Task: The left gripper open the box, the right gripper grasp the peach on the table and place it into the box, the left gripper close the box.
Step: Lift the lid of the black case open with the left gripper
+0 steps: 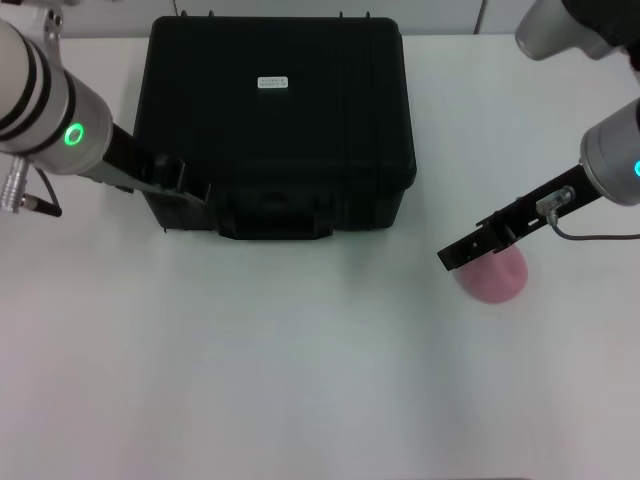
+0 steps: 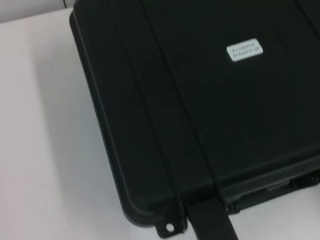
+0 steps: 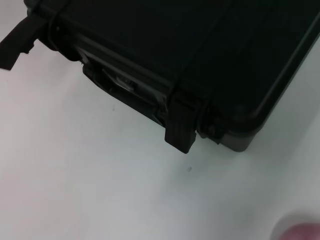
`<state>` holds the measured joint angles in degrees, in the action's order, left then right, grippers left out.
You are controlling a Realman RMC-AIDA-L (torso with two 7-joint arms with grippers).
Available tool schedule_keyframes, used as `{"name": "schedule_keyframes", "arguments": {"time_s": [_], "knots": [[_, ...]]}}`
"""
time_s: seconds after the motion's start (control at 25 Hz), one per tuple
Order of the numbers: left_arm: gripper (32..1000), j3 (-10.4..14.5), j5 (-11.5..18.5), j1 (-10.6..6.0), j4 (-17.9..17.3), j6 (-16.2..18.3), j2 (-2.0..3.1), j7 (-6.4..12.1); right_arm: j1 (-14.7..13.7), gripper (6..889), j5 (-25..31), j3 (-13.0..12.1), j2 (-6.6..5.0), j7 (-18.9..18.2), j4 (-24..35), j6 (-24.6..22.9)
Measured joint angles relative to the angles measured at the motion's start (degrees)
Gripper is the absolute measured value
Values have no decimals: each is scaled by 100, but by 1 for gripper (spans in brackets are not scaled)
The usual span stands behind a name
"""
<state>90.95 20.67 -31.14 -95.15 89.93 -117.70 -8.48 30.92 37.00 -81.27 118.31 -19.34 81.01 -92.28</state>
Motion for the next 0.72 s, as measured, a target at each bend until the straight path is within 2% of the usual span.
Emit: {"name": "schedule_keyframes", "arguments": {"time_s": [0.28, 0.48, 0.72], "knots": [[783, -257, 5, -129, 357, -212, 1, -14, 7, 828, 0, 2, -1, 0, -23, 0], [775, -291, 40, -213, 770, -419, 3, -7, 10, 826, 0, -1, -1, -7, -33, 0], [765, -297, 71, -303, 970, -493, 2, 33, 18, 825, 0, 6, -1, -31, -42, 0]]}}
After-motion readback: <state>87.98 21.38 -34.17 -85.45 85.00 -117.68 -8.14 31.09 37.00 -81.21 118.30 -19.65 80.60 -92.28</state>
